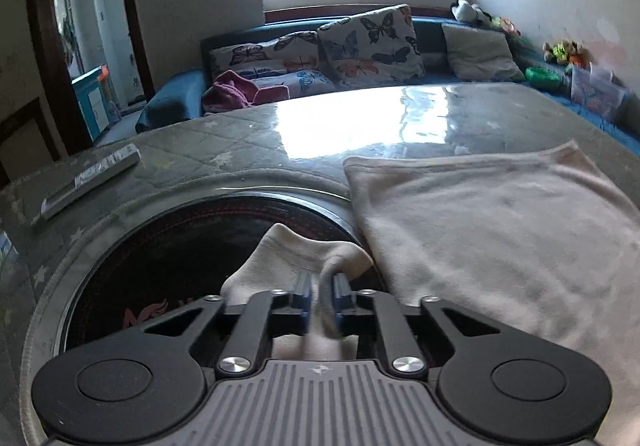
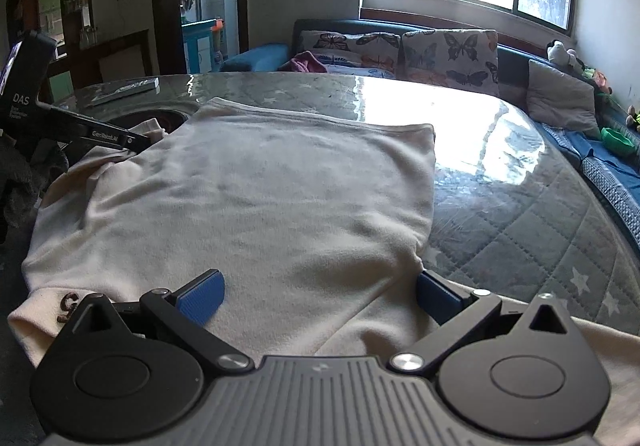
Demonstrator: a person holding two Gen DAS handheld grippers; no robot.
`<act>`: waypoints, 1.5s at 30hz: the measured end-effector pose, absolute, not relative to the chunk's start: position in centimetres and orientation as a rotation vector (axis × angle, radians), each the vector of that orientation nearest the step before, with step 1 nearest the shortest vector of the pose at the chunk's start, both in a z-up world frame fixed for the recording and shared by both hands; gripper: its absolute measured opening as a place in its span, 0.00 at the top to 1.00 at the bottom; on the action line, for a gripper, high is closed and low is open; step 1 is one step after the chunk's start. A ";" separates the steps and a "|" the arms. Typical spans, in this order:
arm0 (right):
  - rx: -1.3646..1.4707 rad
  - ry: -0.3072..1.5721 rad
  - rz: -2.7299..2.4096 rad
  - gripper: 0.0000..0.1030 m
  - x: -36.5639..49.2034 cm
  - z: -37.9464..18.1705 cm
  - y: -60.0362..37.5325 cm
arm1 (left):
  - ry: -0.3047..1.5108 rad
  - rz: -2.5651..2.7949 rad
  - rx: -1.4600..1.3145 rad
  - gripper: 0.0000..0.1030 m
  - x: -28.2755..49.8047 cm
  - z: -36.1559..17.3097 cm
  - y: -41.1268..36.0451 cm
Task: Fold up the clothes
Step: 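Grasp the sleeve with the left gripper and pull it outward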
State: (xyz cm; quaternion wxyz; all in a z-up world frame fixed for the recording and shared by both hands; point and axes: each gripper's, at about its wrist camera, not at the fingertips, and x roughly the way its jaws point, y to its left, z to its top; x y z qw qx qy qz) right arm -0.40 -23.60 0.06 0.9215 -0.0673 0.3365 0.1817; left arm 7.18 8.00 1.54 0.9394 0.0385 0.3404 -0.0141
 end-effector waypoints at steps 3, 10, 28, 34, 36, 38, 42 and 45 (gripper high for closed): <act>-0.137 0.690 0.373 0.00 -0.4 0.0 -23.6 | 0.671 -0.005 0.012 0.94 6.4 2.5 9.5; -0.132 0.691 0.374 0.00 -0.4 0.0 -23.6 | 0.582 0.070 -0.132 0.94 2.8 5.4 14.3; -0.131 0.690 0.374 0.00 -0.2 0.0 -23.6 | 0.618 0.292 -0.186 0.95 -3.0 3.9 22.7; -0.130 0.690 0.374 0.00 -0.2 -0.1 -23.5 | 0.628 0.271 -0.190 0.95 -3.7 4.1 22.2; -0.130 0.690 0.374 0.00 -0.2 -0.1 -23.5 | 0.609 0.194 -0.181 0.94 -3.7 4.8 20.6; -0.130 0.690 0.374 0.00 -0.2 0.0 -23.5 | 0.601 0.098 -0.173 0.93 -3.3 5.2 18.4; -0.129 0.690 0.375 0.00 -0.3 0.0 -23.5 | 0.616 -0.077 -0.156 0.93 -2.5 5.0 13.7; -0.128 0.690 0.375 0.00 -0.3 0.0 -23.5 | 0.630 -0.167 -0.130 0.93 -1.9 4.6 10.6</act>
